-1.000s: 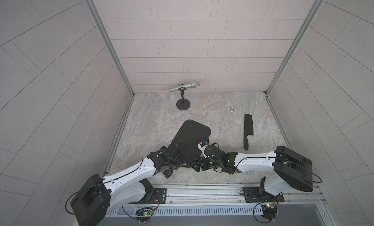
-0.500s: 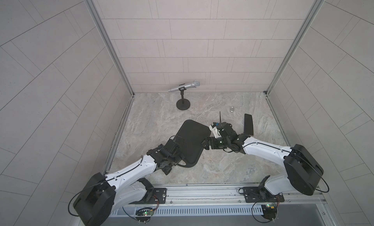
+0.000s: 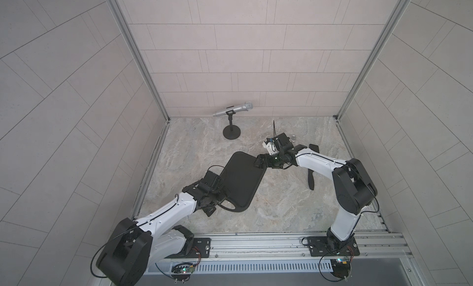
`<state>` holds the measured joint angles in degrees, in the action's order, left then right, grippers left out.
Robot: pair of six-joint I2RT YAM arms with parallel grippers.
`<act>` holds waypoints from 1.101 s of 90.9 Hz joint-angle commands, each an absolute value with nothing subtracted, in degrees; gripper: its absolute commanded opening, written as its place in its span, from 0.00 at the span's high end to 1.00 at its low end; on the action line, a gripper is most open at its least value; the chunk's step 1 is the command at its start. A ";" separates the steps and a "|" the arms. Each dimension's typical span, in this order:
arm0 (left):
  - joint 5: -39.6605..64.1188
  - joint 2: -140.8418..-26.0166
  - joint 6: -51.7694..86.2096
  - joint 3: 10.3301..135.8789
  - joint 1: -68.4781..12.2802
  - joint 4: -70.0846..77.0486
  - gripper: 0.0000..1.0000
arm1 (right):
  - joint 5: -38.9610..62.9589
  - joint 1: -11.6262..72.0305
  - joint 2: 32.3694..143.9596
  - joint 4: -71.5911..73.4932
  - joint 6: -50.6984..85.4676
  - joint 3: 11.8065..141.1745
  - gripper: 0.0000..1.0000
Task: Align the knife with the edge of the cutting board
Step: Adjust the work surface at the center of the board.
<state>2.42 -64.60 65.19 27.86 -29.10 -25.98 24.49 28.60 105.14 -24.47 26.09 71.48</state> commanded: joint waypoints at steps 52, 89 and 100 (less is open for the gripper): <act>9.80 -72.84 53.74 32.35 -21.76 -25.31 0.00 | 19.56 27.53 119.69 -30.47 22.53 87.44 0.07; 10.33 -73.72 50.45 34.85 -19.16 -27.62 0.00 | 18.14 27.35 127.21 -33.74 21.09 94.74 0.05; 10.68 -74.36 49.40 36.07 -17.90 -28.37 0.00 | 18.31 27.42 126.57 -32.77 21.26 92.37 0.06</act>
